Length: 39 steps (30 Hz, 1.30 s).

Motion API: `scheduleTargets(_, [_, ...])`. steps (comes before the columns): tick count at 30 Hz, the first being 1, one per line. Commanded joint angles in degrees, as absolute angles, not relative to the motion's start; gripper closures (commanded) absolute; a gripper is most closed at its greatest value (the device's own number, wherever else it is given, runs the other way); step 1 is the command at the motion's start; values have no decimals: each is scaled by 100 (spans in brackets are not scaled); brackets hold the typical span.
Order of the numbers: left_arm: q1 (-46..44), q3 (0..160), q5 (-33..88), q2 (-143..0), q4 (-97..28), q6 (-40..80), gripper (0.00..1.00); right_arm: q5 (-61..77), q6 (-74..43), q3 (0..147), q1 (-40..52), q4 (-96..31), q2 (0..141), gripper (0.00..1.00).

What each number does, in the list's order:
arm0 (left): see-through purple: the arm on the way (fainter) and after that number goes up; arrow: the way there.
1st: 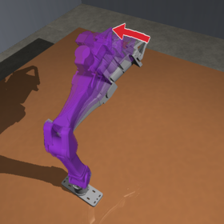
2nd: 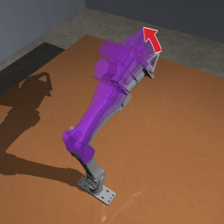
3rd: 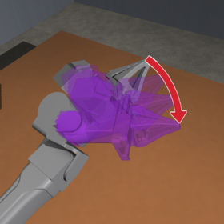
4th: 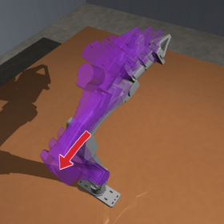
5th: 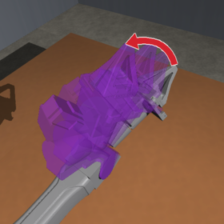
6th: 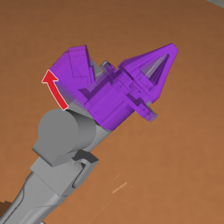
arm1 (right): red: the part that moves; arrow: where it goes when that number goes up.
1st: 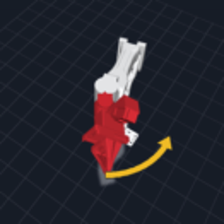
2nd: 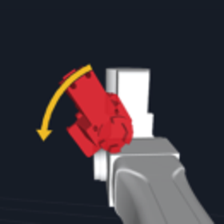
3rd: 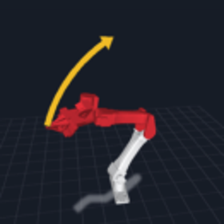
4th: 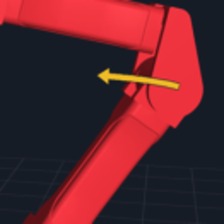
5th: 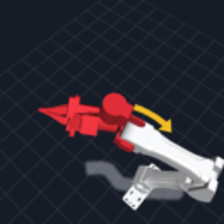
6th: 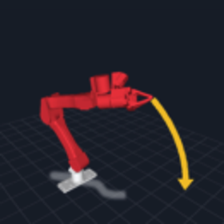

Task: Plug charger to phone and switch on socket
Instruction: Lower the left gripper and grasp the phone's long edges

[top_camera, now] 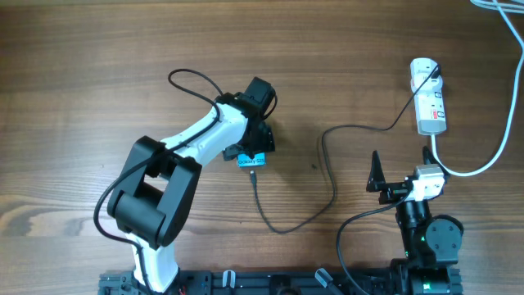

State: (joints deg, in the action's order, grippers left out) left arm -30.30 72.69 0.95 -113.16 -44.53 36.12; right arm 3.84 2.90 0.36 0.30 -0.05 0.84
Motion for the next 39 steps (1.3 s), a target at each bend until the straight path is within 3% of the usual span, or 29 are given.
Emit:
scheduleTargets(1, [-3048,6858,-316,-11445,-4703,3715,21,384,294,30,14,10,43,0])
scheduleTargets(7, [-2921,6855,-633,-11445,-5140,3916,19,384,292,30,14,10,43,0])
scheduleTargets(10, [-2661,6855,-628,-11445,-5068,4147,0,384,294,30,14,10,43,0])
scheduleTargets(17, [-2073,6858,-395,-11445,-4624,4073,0,384,292,30,14,10,43,0])
scheduleTargets(39, [-2093,6855,-395,-11445,-4451,4080,0,384,294,30,14,10,43,0])
